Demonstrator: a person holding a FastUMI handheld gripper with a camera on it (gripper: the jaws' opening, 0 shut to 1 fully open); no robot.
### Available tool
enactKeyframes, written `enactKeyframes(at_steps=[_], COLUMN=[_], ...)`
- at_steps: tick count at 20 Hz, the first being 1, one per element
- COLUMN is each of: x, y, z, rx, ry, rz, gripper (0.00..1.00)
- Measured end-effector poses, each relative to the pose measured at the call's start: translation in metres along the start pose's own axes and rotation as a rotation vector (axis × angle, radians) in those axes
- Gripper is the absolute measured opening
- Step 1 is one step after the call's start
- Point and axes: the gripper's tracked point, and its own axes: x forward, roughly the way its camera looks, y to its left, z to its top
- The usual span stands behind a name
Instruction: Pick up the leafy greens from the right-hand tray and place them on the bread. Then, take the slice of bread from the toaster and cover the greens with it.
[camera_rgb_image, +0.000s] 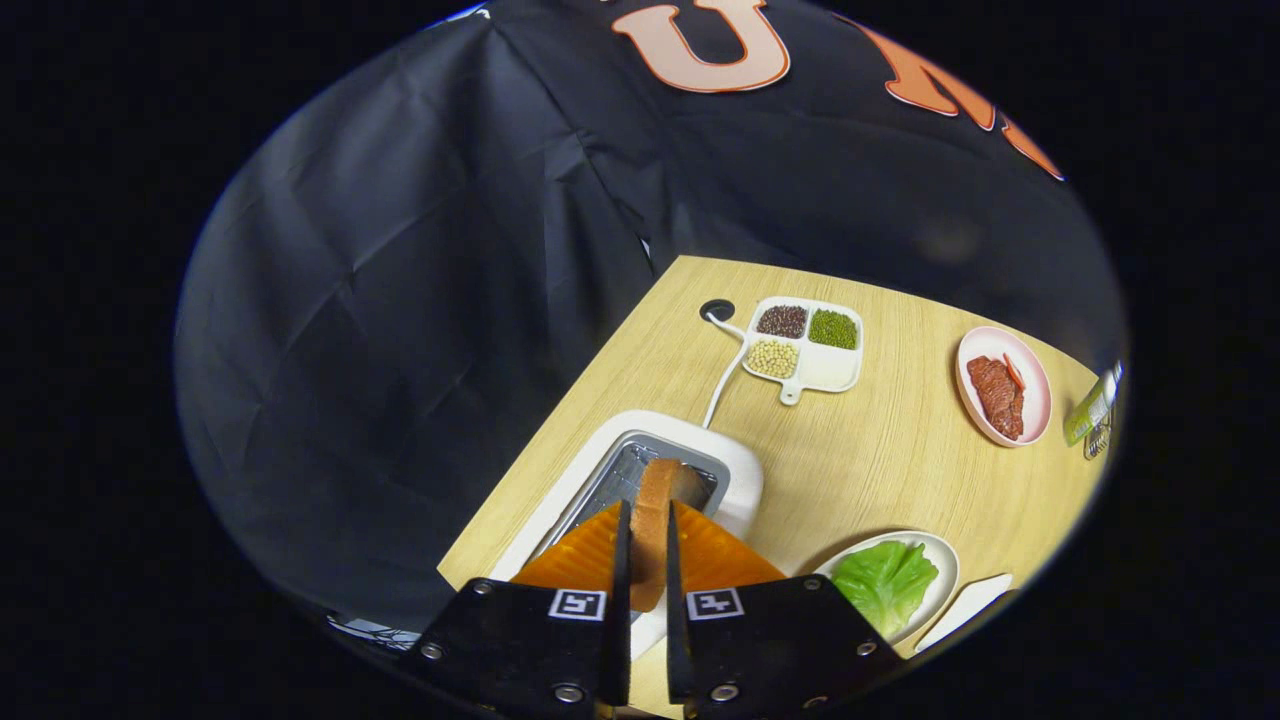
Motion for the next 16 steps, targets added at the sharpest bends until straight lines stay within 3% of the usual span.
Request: enactKeyframes(at_steps=[6, 10, 16], x=[-0.039, -0.071, -0.107], y=[0.003, 0.010, -0.023], z=[0.008, 0.000, -0.014], rx=[0.000, 0.004, 0.037], ry=[-0.081, -0.123, -0.197], rz=[0.047, 0.127, 0.131], gripper=[0.13, 0.14, 0.13])
